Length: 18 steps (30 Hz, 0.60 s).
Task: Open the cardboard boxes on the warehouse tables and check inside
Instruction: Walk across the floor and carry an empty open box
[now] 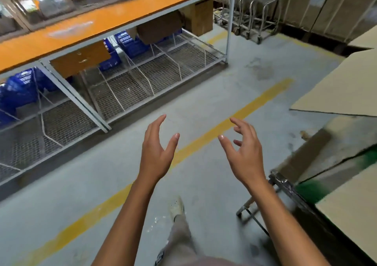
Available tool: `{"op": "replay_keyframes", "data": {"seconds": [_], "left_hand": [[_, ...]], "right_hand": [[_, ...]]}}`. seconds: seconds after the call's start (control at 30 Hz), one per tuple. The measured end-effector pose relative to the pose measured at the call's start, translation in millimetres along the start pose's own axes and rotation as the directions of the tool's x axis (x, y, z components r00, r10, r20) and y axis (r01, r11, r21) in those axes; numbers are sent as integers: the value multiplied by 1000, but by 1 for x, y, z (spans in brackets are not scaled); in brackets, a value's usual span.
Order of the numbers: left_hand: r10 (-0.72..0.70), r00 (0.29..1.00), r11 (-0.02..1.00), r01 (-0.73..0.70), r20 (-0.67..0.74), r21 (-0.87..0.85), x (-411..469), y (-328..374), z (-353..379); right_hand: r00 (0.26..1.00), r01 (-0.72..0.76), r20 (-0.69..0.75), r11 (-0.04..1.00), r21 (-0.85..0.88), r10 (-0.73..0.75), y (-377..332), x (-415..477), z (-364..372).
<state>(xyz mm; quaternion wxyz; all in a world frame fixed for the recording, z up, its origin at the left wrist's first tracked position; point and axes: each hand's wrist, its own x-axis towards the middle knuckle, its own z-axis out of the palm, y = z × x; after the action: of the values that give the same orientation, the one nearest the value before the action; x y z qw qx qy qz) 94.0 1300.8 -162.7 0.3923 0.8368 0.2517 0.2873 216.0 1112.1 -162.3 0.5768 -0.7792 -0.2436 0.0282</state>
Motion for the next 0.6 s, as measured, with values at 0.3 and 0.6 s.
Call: {"op": "replay_keyframes", "data": {"seconds": [0.3, 0.6], "left_hand": [[166, 959, 985, -150, 230, -85, 229, -47, 87], [366, 834, 929, -301, 413, -217, 410, -22, 198]], "right_hand": [[927, -168, -352, 983, -79, 130, 46, 181, 50], [817, -321, -537, 940, -118, 211, 84, 314, 39]]}}
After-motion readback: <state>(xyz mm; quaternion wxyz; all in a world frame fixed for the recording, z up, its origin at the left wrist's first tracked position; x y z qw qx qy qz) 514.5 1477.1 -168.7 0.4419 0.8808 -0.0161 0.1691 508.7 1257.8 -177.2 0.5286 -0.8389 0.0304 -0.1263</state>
